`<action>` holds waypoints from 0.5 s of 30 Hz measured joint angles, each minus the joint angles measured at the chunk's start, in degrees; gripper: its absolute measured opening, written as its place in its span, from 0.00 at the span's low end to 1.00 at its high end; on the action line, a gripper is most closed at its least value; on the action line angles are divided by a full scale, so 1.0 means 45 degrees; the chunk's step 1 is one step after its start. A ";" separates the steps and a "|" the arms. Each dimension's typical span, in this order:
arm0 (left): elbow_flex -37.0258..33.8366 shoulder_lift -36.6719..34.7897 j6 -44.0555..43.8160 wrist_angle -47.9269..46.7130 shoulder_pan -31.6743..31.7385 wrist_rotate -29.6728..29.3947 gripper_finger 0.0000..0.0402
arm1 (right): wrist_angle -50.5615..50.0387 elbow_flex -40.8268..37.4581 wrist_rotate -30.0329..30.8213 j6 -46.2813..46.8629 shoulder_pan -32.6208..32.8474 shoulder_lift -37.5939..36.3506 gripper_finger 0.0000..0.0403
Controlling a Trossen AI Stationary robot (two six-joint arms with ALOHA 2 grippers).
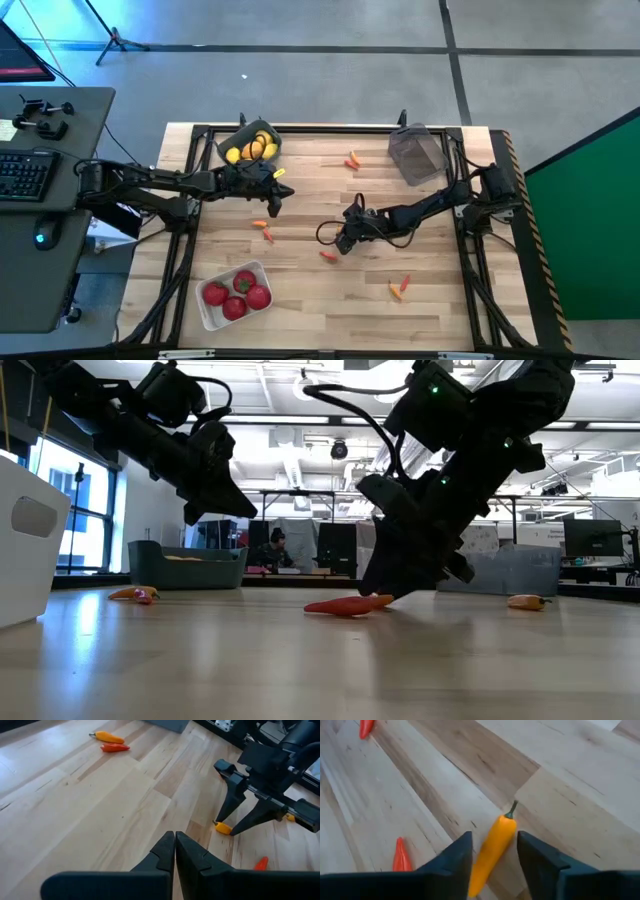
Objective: Sort produce into baskets
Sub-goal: Put the yellow chili pepper into the black bin
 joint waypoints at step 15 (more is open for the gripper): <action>0.0000 0.0000 -0.0029 -0.0019 0.0005 -0.0061 0.00 | -0.1927 0.0641 -0.0219 -0.1675 -0.1892 -0.1834 0.02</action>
